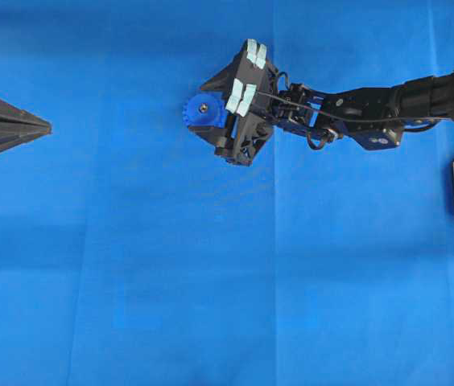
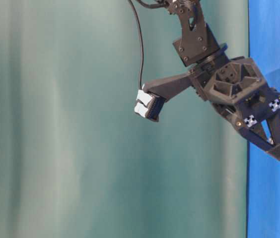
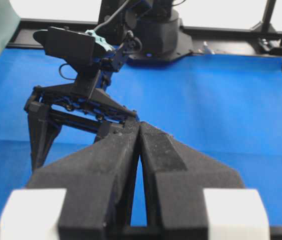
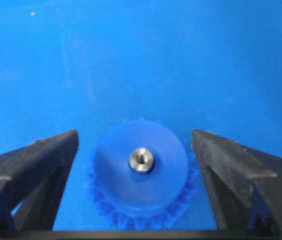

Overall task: Insert the shaft placed at a random location into the center hole of the small gear at another random location.
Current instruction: 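Lower the shaft into the gear's center hole with the right gripper, then open the right gripper and raise it away from the gear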

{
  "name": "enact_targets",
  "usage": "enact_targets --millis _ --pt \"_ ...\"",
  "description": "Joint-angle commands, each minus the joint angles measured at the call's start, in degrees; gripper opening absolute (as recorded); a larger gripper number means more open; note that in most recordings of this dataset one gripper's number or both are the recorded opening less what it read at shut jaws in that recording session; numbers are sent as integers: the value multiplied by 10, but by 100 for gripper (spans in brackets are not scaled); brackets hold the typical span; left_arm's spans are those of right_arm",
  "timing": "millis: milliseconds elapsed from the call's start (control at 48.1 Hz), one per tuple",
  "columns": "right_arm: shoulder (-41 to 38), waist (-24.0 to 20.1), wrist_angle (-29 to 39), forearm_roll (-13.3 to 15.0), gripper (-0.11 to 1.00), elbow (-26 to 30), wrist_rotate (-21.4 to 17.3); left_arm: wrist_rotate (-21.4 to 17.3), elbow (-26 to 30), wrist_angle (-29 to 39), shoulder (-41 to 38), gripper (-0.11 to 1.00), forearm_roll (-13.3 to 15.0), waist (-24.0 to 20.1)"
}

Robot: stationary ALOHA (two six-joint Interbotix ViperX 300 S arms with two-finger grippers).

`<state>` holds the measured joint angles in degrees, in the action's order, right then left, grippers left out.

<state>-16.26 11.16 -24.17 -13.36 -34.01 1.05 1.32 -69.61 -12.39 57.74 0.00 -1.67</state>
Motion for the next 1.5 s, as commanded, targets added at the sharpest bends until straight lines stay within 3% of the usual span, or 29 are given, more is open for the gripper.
enact_targets --millis 0,561,935,1475 --pt "18 -2 -3 0 83 11 2 1 6 -4 -2 0 -2 -1" --pt "169 -1 77 5 83 11 10 2 6 -4 -1 0 -1 -2" --pt "185 -4 98 5 83 3 5 3 6 -4 -1 0 -1 -2" --pt "286 -6 103 3 82 -108 2 2 6 -4 0 0 -2 -2"
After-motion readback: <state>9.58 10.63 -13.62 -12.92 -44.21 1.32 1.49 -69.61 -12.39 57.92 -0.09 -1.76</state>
